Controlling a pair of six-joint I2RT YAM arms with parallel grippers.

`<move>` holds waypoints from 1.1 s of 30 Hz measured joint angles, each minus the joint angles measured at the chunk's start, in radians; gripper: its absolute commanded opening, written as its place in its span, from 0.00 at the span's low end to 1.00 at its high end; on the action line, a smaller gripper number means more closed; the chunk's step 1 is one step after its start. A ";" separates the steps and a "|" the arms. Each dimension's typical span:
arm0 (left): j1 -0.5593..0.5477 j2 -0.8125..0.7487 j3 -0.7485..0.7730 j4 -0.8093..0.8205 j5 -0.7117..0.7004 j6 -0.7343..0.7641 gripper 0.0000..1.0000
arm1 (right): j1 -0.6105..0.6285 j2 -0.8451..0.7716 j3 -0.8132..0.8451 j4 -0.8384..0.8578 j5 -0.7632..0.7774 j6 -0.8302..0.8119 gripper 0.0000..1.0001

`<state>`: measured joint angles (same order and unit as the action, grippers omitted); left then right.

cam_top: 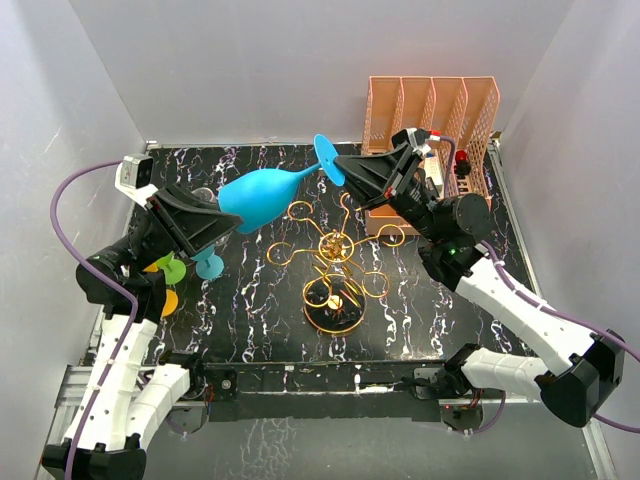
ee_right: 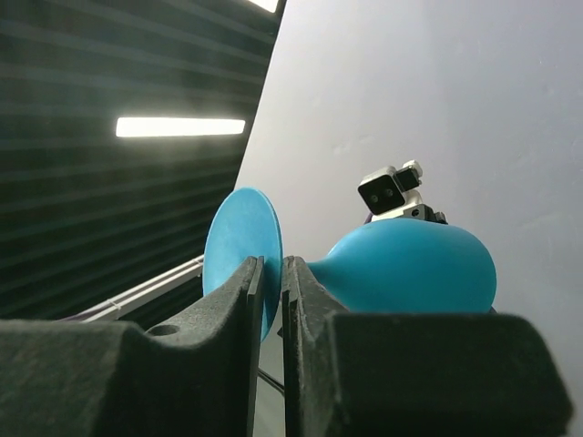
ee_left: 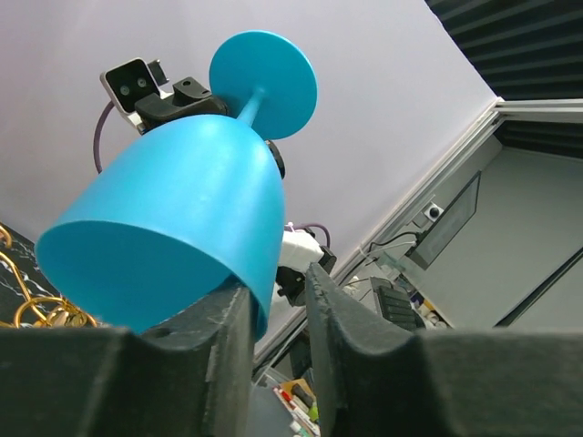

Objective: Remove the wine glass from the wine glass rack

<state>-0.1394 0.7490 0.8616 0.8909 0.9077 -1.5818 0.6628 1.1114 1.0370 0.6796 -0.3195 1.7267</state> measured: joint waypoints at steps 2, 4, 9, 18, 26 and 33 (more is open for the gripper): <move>0.000 0.000 0.000 -0.002 0.000 -0.001 0.16 | 0.000 0.000 0.000 -0.003 0.001 -0.002 0.19; 0.000 0.000 0.000 -0.010 -0.001 0.002 0.11 | 0.000 -0.002 0.000 -0.011 0.004 -0.012 0.22; 0.000 -0.010 0.004 -0.068 -0.006 0.031 0.05 | 0.000 -0.021 -0.001 -0.083 0.028 -0.074 0.35; 0.000 -0.039 0.044 -0.240 -0.023 0.133 0.00 | 0.000 -0.118 0.001 -0.319 0.164 -0.340 0.65; 0.000 -0.095 0.207 -0.716 -0.127 0.396 0.00 | 0.000 -0.182 0.068 -0.552 0.405 -0.743 0.86; 0.000 -0.186 0.384 -1.219 -0.367 0.636 0.00 | 0.000 -0.229 0.068 -0.610 0.576 -1.044 0.94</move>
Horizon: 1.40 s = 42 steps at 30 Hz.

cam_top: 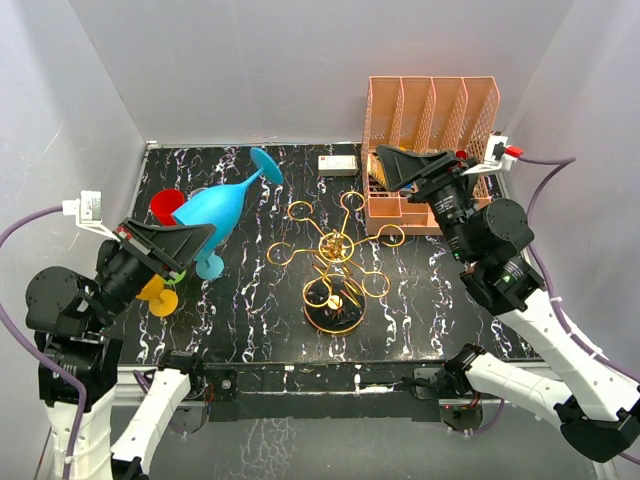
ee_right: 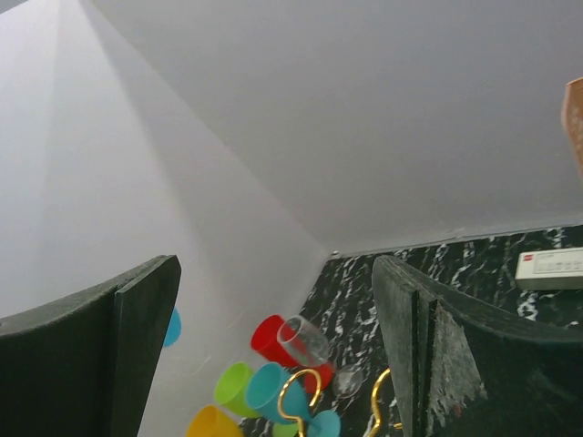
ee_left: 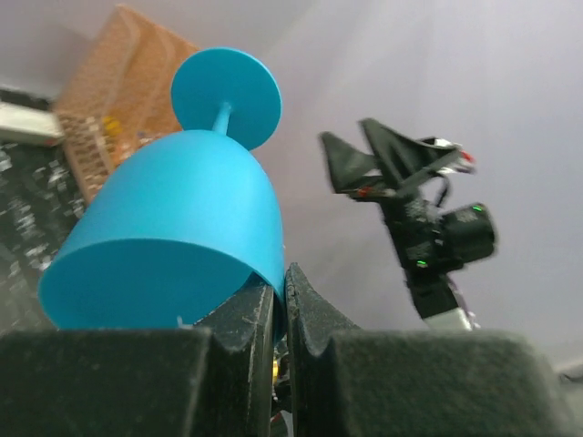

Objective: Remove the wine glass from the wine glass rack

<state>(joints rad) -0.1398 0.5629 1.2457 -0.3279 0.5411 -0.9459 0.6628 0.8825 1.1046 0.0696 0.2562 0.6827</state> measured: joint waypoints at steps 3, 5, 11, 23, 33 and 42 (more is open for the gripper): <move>0.000 -0.011 0.033 -0.196 -0.093 0.058 0.00 | 0.000 -0.018 -0.002 0.001 0.054 -0.081 0.95; 0.000 -0.005 0.043 -0.339 -0.160 0.089 0.00 | 0.000 -0.029 -0.006 0.002 0.083 -0.120 0.95; 0.000 0.032 0.045 -0.698 -0.314 0.156 0.00 | 0.000 -0.046 -0.037 0.001 0.130 -0.187 0.95; 0.000 0.237 -0.098 -0.995 -0.589 0.242 0.00 | 0.000 -0.068 -0.082 -0.018 0.174 -0.252 0.95; 0.000 0.430 -0.139 -0.883 -0.683 0.319 0.00 | 0.000 -0.111 -0.081 -0.069 0.218 -0.315 0.96; 0.000 0.554 -0.141 -0.822 -0.696 0.382 0.01 | 0.000 -0.114 -0.058 -0.148 0.194 -0.402 0.98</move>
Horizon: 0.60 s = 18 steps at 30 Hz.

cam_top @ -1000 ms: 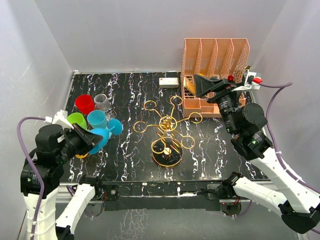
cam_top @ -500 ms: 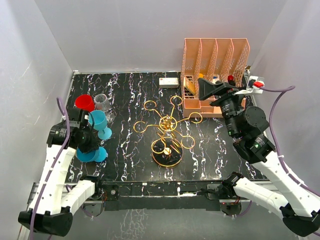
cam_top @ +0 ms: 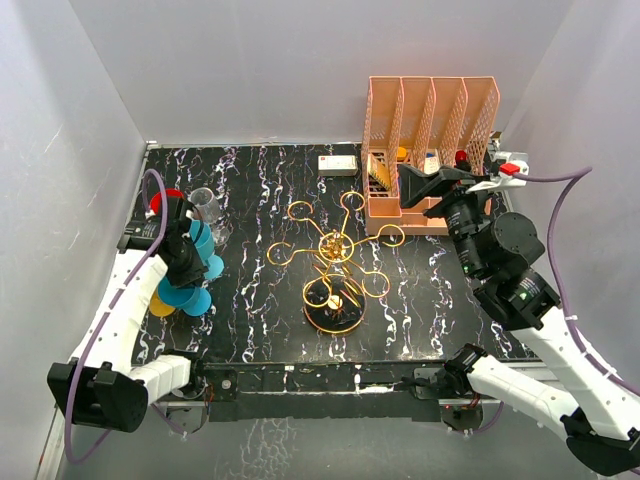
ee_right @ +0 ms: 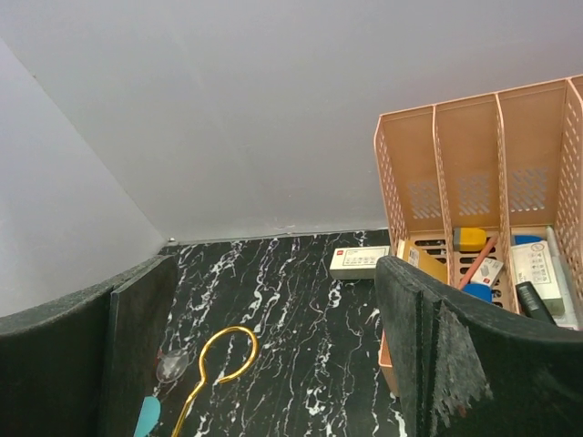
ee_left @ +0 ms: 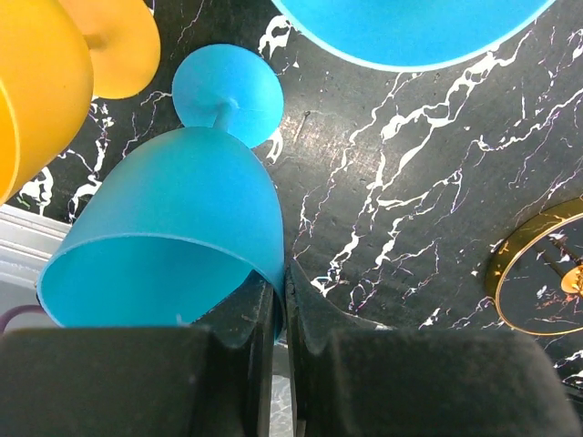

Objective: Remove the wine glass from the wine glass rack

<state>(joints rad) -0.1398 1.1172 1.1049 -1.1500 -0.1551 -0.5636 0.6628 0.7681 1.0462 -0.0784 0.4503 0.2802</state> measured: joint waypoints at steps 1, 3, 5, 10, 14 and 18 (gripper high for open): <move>0.000 0.002 0.000 0.001 0.000 0.003 0.02 | 0.000 0.000 0.007 -0.008 -0.002 -0.006 0.98; 0.000 0.003 0.000 0.002 -0.001 0.010 0.02 | 0.000 0.002 0.025 -0.029 -0.004 -0.018 0.98; 0.000 0.005 0.000 0.002 -0.003 0.016 0.03 | 0.000 0.002 0.033 -0.034 -0.004 -0.024 0.98; 0.000 0.021 0.000 0.002 -0.006 0.028 0.17 | 0.000 -0.003 0.033 -0.054 -0.004 -0.036 0.98; 0.000 0.028 0.000 0.002 -0.011 0.032 0.28 | 0.000 0.000 0.039 -0.076 -0.005 -0.044 0.99; 0.000 0.029 0.001 0.001 -0.016 0.033 0.40 | 0.000 0.016 0.066 -0.103 -0.017 -0.055 0.98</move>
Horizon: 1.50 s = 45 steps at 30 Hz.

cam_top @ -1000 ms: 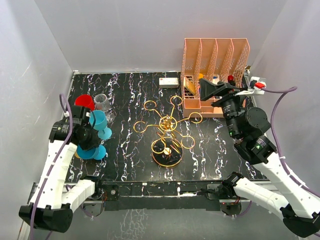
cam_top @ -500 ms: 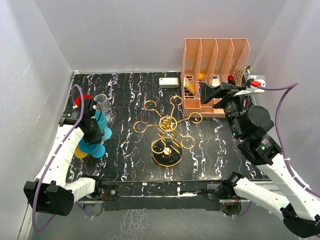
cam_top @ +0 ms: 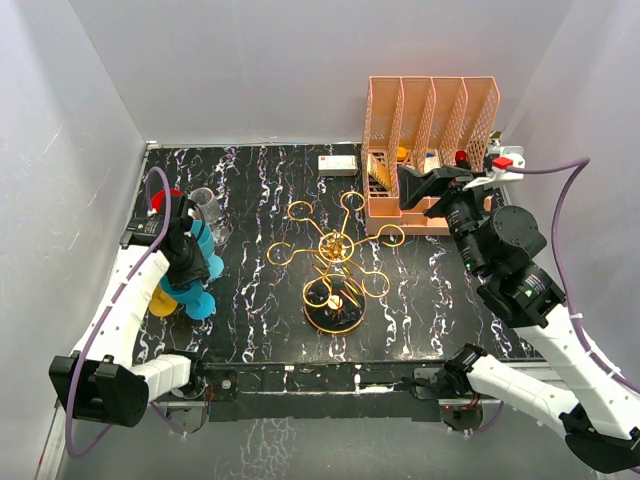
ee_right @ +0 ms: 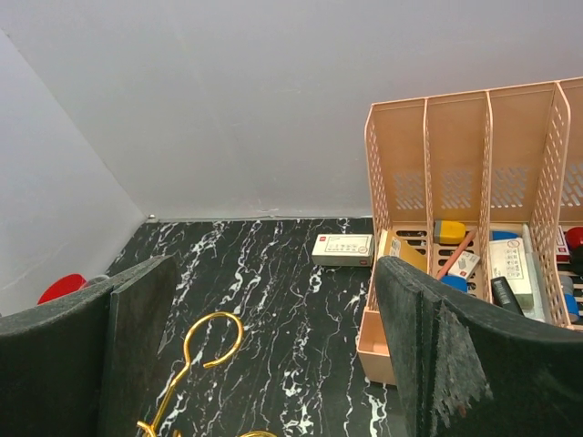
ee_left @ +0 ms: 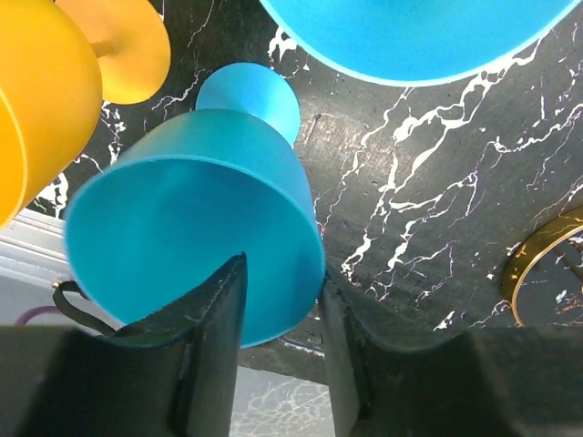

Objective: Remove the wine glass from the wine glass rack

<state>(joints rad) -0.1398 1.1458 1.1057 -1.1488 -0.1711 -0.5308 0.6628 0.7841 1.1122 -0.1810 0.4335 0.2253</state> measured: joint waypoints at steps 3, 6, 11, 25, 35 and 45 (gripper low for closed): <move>0.000 0.001 0.019 -0.006 -0.002 -0.001 0.48 | 0.000 0.013 0.017 -0.016 -0.008 -0.015 0.98; 0.000 0.000 0.074 -0.013 -0.006 -0.004 0.53 | 0.000 0.020 0.027 -0.032 -0.009 -0.029 0.98; 0.000 -0.007 0.212 -0.034 -0.016 -0.013 0.59 | 0.000 0.040 0.059 -0.053 -0.006 -0.058 0.98; 0.000 -0.052 0.708 0.051 0.056 0.073 0.87 | 0.000 0.053 0.163 -0.119 -0.005 -0.086 0.98; -0.023 -0.089 0.889 0.203 0.211 0.140 0.97 | 0.000 0.026 0.215 -0.162 -0.011 -0.085 0.98; -0.121 -0.148 0.948 0.254 0.197 0.215 0.97 | 0.000 -0.004 0.261 -0.190 -0.009 -0.064 0.98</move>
<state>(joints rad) -0.2604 0.9977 2.0537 -0.8951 0.0261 -0.3161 0.6628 0.7799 1.3731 -0.3714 0.4248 0.1616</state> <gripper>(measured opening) 0.970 0.984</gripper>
